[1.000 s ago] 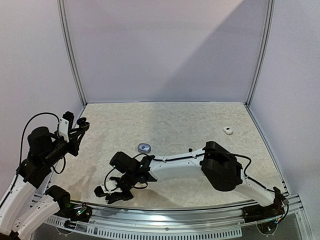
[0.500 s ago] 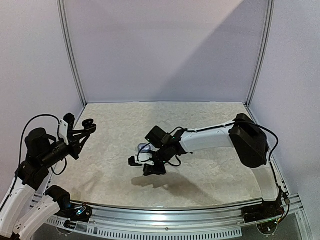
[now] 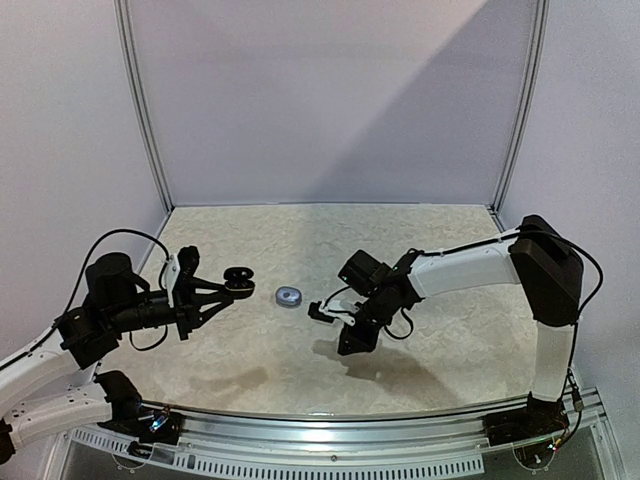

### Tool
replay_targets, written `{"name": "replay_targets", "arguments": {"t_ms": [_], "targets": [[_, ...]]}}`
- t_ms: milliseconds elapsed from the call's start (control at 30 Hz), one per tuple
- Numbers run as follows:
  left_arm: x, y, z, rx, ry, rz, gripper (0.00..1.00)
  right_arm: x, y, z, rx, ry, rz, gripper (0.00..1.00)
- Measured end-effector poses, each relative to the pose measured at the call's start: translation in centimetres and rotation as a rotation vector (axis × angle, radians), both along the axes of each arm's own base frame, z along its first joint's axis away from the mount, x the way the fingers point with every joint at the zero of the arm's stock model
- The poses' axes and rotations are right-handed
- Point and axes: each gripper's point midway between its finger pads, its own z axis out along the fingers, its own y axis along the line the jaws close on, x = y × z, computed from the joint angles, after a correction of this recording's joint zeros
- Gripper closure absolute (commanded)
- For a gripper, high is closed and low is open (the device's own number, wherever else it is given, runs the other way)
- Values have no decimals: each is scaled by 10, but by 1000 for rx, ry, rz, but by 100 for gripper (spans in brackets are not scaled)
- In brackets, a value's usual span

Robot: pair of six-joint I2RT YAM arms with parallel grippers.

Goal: Insert the wireless bluetooth earbuds into the charging case
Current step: Move the right earbud to the center of the board.

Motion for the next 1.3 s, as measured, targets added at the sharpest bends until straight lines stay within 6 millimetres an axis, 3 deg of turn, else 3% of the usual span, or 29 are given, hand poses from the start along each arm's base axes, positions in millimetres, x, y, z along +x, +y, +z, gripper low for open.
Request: {"name": "replay_targets", "arguments": {"t_ms": [133,267,433,533,567,667,767,867,900,1033,1133,1300], "targets": [[-3,-21,-9,-24,-9,-62,100,10,-22,0,-49,47,-190,72],[-1,-25,-30,-39,9,-29,100,23,-37,2,-93,78,-370,58],[2,-21,-18,-102,-34,28,100,35,-49,11,-169,89,-522,54],[5,-17,-3,-152,-81,61,100,49,-45,32,-173,63,-577,53],[5,-15,3,-174,-104,68,100,64,-37,55,-140,20,-606,53],[4,-14,5,-186,-126,66,100,72,-36,74,-147,-71,-617,53],[2,-12,6,-185,-147,63,100,59,-31,86,-144,-135,-558,45],[2,-13,7,-183,-163,59,100,34,-27,90,-159,-176,-471,42],[1,-13,7,-181,-165,56,100,27,-24,90,-173,-190,-445,45],[0,-14,7,-177,-176,45,100,1,-11,79,-223,-233,-339,71],[-1,-14,5,-172,-179,40,100,-16,-8,66,-238,-222,-304,71],[-1,-14,4,-168,-183,36,100,-25,-29,39,-297,-169,-333,71]]}}
